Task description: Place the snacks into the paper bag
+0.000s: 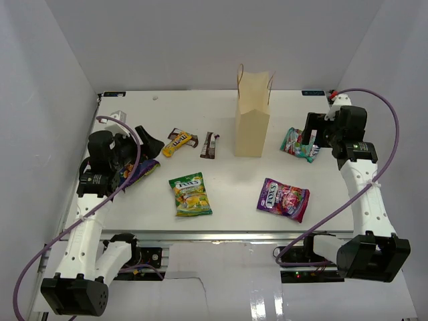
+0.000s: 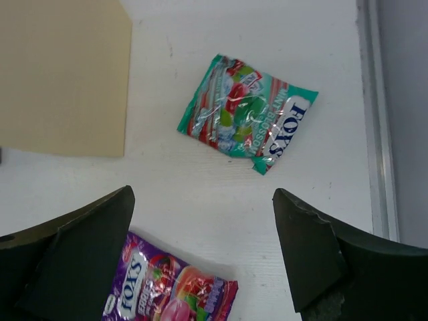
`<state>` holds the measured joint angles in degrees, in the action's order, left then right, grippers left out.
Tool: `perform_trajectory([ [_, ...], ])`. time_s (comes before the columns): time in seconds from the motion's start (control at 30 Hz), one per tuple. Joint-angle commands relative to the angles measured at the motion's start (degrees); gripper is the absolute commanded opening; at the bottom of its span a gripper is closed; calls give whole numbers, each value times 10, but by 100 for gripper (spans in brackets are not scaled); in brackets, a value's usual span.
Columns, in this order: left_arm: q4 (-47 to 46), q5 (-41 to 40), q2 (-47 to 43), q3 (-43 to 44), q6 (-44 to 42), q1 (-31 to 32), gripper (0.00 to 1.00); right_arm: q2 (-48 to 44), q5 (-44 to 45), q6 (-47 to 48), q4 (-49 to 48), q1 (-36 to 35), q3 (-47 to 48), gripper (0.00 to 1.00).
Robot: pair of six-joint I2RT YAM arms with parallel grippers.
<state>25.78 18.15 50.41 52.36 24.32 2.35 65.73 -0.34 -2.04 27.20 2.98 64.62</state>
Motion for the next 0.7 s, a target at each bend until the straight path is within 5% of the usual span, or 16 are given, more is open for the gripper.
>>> perform_trajectory([
  [0.0,6,54,-2,17,16,-2,98,3,-152,85,51,0,37,90],
  [0.07,10,75,-2,10,34,-2,98,2,-322,180,99,0,52,90],
  [0.13,22,86,-2,3,44,-2,98,4,-439,454,252,-13,65,90],
  [0.2,30,96,-3,-11,57,-2,98,2,-412,563,304,-80,53,90],
  [0.43,37,130,-5,-51,102,-1,98,12,-263,551,233,-172,-73,90],
  [0.67,45,147,0,-81,138,3,98,130,-214,484,173,-234,-49,92],
])
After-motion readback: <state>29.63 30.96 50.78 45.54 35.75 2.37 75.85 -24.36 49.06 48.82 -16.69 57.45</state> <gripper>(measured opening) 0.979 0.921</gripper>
